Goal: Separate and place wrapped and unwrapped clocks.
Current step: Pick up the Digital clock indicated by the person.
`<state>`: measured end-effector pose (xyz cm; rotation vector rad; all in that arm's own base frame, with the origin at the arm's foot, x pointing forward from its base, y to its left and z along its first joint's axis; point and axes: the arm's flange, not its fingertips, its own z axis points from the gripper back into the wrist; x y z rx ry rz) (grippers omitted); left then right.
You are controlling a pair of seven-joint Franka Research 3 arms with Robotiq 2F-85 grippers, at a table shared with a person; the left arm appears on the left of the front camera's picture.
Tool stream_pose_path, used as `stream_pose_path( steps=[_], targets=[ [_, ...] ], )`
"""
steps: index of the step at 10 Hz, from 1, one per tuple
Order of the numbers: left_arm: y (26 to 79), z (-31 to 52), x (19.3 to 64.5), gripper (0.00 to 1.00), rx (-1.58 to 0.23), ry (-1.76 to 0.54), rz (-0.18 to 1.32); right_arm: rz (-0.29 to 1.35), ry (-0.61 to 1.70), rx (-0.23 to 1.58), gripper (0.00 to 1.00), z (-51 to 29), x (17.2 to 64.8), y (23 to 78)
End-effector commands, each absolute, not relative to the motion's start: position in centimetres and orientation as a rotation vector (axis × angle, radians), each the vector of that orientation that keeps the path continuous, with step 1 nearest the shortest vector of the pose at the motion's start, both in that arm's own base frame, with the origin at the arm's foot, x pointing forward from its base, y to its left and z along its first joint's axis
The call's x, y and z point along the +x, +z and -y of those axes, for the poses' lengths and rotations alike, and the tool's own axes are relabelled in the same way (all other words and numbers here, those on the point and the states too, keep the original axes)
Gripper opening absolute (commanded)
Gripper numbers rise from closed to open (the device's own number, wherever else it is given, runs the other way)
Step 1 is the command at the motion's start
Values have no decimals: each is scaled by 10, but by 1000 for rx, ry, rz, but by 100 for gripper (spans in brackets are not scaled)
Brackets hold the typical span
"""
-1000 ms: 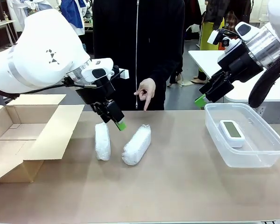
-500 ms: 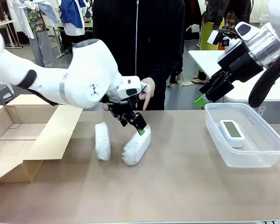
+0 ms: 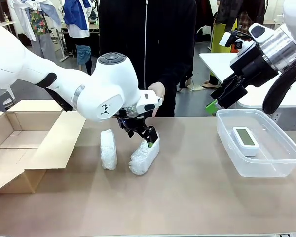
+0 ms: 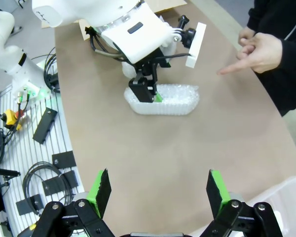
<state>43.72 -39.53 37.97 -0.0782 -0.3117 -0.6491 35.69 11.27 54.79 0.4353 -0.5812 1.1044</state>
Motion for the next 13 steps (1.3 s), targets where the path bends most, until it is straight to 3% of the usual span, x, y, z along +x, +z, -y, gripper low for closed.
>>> stream_pose_path(
  steps=[1,11,12,13],
  targets=[
    [377,415,440,100,-66,-622,279,576,1124,434,100,-110,358,549],
    [334,426,463,100,-57,-647,169,576,1124,434,100,-110,358,549],
    [335,427,465,82,-42,-634,163,576,1124,434,100,-110,358,549],
    [335,427,466,80,-47,-638,159,576,1124,434,100,-110,358,549]
  ],
)
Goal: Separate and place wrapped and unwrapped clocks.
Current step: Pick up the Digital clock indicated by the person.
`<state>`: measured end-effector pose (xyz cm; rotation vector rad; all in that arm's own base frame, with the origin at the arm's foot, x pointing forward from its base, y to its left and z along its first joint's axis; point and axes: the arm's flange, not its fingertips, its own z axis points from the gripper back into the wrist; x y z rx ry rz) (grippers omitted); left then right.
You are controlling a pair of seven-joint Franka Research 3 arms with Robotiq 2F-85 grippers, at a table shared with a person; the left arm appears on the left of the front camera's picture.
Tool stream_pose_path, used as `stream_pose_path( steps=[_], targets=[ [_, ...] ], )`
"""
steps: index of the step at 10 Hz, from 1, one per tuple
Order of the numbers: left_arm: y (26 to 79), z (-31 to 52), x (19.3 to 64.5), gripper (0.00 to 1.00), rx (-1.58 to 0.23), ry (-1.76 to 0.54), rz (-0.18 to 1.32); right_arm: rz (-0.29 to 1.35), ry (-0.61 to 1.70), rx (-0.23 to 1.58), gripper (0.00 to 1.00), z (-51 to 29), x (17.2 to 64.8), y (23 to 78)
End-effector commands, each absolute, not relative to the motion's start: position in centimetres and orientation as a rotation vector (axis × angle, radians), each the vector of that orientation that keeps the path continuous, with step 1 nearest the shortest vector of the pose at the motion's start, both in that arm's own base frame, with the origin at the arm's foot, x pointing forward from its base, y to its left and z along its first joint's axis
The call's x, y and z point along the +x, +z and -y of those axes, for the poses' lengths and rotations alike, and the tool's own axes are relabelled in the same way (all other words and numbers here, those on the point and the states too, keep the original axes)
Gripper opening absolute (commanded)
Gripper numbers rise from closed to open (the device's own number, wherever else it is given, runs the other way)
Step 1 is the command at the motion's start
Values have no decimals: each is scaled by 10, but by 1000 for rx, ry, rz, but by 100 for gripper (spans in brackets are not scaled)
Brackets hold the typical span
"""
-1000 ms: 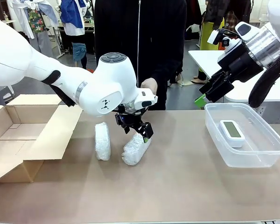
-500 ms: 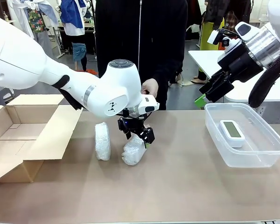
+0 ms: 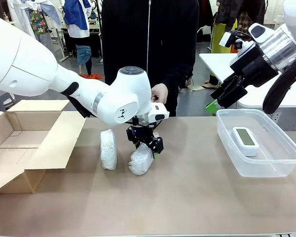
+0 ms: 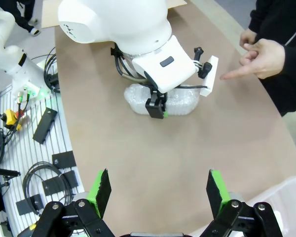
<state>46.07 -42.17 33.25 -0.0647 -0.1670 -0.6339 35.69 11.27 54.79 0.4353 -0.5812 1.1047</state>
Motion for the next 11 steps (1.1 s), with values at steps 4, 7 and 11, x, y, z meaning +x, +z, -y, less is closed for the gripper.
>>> stream_pose_path(
  steps=[4,7,11],
  targets=[
    [333,424,466,40,-61,-646,131,576,1124,434,100,-110,358,549],
    [333,423,467,24,-77,-650,120,576,1124,434,100,-110,358,549],
    [357,415,464,20,-122,-645,169,576,1124,434,100,-110,358,549]
  ],
)
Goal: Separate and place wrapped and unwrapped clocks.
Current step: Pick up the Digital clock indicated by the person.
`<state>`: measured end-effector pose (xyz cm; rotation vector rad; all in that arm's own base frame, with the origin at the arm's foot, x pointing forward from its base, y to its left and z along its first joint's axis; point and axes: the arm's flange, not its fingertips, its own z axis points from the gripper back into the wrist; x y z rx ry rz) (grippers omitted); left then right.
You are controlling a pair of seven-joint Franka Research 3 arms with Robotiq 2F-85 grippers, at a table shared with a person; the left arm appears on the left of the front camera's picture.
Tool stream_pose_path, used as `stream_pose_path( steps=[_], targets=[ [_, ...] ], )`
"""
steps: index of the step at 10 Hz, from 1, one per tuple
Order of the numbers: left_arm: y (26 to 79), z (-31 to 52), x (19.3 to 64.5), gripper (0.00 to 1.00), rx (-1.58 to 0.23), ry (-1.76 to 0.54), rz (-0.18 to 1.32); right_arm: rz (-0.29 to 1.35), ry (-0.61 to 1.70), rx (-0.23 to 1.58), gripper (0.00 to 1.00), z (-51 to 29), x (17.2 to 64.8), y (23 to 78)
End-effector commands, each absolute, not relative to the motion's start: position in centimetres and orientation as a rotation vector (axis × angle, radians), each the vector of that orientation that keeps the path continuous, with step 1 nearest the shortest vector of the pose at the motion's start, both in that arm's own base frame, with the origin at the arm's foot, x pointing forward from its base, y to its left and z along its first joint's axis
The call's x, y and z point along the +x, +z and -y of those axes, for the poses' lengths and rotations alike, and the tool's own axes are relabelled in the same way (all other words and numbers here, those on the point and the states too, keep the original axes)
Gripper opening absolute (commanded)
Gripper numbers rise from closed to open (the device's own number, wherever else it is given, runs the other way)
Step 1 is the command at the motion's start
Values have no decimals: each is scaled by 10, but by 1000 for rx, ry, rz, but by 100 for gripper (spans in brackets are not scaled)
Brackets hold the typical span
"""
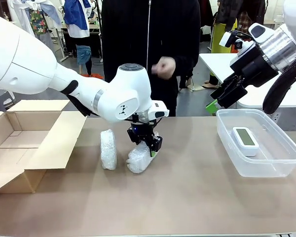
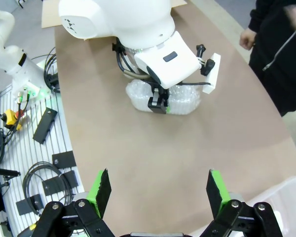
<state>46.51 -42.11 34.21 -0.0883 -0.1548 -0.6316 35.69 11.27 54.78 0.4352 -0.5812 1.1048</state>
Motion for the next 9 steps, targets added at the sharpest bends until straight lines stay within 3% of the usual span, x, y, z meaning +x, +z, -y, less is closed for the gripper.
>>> stream_pose_path(
  steps=[1,5,9],
  targets=[
    [377,411,459,20,-126,-641,189,576,1124,434,100,-110,358,549],
    [476,394,416,20,-161,-674,257,576,1124,434,100,-110,358,549],
    [528,373,385,20,-208,-705,361,576,1124,434,100,-110,358,549]
  ],
)
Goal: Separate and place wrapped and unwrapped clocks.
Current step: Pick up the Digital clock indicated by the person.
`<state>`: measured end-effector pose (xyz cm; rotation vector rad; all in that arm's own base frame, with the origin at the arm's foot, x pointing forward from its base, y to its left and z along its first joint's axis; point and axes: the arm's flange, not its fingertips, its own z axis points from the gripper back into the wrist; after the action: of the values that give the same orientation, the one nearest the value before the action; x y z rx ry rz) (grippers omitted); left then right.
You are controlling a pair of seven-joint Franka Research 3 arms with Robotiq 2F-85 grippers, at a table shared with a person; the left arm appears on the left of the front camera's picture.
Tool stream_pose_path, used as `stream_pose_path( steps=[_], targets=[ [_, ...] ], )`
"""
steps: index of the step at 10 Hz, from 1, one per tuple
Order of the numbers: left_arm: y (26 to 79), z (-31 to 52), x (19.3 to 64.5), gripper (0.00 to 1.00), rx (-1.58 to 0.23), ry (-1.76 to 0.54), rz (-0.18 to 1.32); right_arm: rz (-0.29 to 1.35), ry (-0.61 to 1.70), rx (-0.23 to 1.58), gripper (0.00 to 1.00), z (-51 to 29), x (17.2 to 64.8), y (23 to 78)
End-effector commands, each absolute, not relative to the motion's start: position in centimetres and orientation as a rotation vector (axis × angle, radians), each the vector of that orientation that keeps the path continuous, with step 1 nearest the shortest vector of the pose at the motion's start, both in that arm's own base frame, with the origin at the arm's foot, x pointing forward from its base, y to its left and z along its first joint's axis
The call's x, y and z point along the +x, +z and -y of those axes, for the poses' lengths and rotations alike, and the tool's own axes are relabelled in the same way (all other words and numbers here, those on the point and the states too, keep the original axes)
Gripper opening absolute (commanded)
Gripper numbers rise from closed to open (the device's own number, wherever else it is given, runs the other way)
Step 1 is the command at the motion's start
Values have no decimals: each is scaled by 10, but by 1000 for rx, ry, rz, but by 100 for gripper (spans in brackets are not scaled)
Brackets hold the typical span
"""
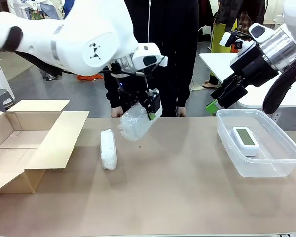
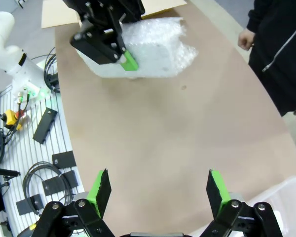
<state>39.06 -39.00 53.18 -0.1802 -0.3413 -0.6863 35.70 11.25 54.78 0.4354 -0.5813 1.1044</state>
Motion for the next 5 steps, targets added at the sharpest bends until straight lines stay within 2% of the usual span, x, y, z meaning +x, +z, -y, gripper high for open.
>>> stream_pose_path(
  steps=[1,4,5],
  targets=[
    [532,369,381,20,-211,-695,377,576,1124,434,100,-110,358,549],
    [521,371,393,20,-234,-699,323,576,1124,434,100,-110,358,549],
    [536,377,384,20,-185,-672,356,576,1124,434,100,-110,358,549]
  ],
)
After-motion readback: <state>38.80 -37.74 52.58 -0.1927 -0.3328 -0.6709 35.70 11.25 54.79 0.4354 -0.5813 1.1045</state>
